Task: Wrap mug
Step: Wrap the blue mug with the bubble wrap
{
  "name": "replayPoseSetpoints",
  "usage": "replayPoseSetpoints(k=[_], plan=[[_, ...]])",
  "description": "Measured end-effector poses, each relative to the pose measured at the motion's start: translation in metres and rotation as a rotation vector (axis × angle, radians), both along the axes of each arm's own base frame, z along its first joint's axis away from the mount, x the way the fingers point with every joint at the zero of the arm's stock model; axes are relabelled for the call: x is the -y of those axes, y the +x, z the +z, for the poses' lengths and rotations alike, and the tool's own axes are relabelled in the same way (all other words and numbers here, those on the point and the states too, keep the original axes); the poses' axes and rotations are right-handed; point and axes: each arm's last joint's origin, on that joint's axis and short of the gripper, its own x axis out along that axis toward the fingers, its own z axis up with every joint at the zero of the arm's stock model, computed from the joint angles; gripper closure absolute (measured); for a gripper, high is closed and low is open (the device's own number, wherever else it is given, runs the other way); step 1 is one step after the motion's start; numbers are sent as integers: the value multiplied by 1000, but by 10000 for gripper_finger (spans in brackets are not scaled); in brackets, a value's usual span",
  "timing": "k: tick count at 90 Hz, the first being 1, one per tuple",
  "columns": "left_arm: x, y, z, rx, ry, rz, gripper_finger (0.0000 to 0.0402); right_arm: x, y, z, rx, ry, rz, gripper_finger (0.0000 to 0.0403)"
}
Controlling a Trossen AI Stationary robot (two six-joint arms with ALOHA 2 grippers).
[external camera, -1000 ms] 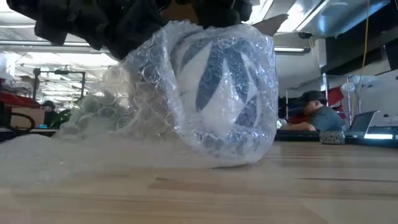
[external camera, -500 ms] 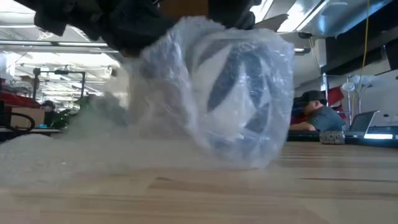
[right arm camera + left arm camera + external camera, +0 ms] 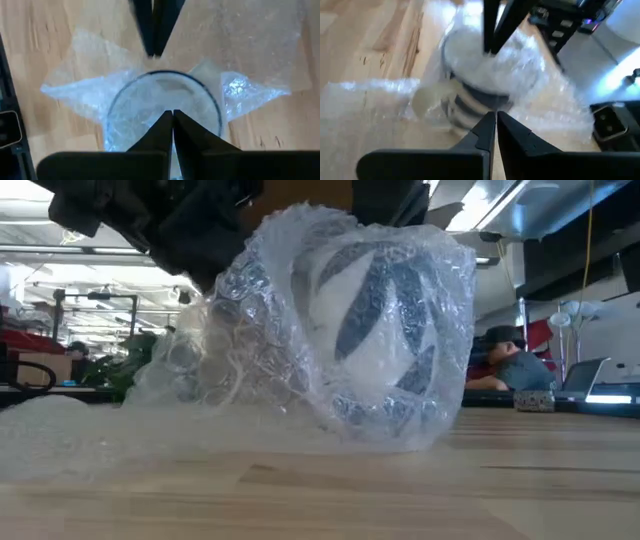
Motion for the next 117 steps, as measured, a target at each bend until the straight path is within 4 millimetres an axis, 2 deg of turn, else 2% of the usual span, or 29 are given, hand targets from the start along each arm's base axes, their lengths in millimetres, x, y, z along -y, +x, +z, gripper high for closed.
replayPoseSetpoints(k=[10, 27, 40, 46, 58, 69, 82, 101, 117], plan=[[3, -9, 10, -12, -5, -15, 402, 0, 0, -8, -24, 4, 4, 403], [10, -32, 30, -31, 41, 21, 402, -1, 2, -33, -29, 23, 7, 403], [14, -51, 32, -106, 93, 89, 402, 4, 7, -43, -15, 63, 2, 403], [15, -60, 26, -154, 108, 129, 402, 8, 9, -47, -14, 89, 1, 403], [13, -77, 1, -226, 103, 194, 402, 12, 12, -50, 3, 106, -6, 403], [9, -89, -17, -232, 62, 226, 402, 11, 13, -49, 25, 111, 0, 403], [4, -107, -22, -102, 2, 207, 402, 11, 14, -49, 33, 107, -2, 403], [-21, -150, -28, 142, -113, 184, 402, 11, 14, -49, 37, 97, 4, 403], [-38, -172, -41, 166, -130, 175, 402, 11, 16, -49, 59, 94, 18, 403]])
